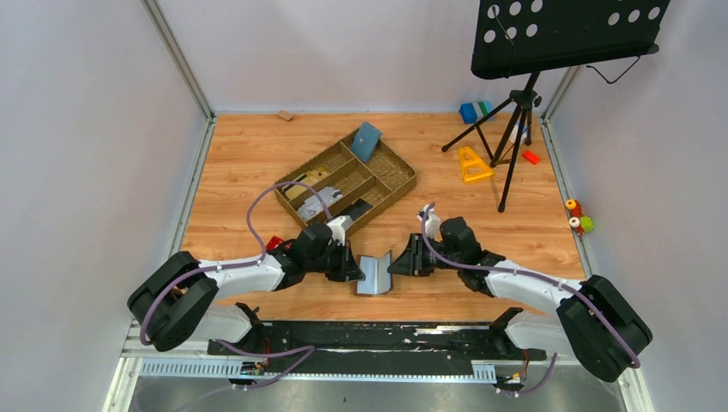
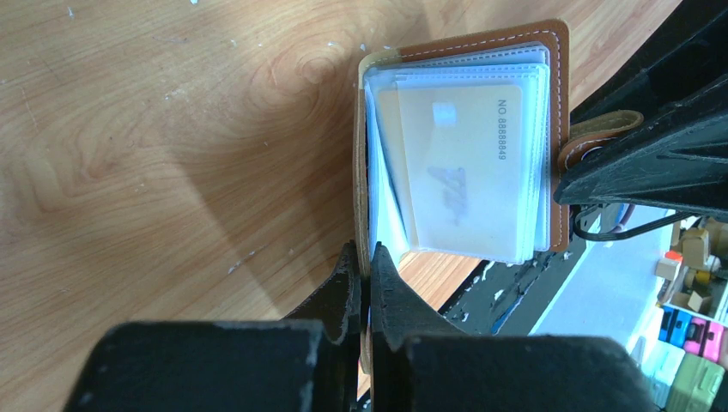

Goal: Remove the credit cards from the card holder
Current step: Remove the credit card from the card holder.

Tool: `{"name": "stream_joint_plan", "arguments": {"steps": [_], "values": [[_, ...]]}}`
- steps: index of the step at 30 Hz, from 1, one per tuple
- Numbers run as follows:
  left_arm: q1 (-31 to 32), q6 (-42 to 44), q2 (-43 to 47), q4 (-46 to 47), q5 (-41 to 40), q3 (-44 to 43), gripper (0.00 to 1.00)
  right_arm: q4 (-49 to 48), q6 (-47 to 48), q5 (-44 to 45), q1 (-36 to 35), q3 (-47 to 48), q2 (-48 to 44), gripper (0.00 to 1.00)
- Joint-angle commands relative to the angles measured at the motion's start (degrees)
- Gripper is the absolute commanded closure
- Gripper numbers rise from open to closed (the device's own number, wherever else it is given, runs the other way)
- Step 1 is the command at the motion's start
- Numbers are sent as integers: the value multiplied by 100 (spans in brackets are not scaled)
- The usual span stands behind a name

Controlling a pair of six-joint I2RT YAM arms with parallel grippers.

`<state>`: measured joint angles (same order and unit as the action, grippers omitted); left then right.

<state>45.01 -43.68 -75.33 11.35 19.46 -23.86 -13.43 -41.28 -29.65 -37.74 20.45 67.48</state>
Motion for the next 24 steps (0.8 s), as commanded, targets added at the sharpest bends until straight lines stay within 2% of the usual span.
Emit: {"name": "stream_joint_plan", "arguments": {"steps": [1,14,24], "values": [[51,-9,209,50,-55,-189,100,-214,21,-54,-21,39,102,77],[131,-100,163,202,-172,-137,100,-162,105,-75,-16,49,159,87],[290,-281,76,464,-348,-143,100,-226,170,-105,-18,110,331,82]]}}
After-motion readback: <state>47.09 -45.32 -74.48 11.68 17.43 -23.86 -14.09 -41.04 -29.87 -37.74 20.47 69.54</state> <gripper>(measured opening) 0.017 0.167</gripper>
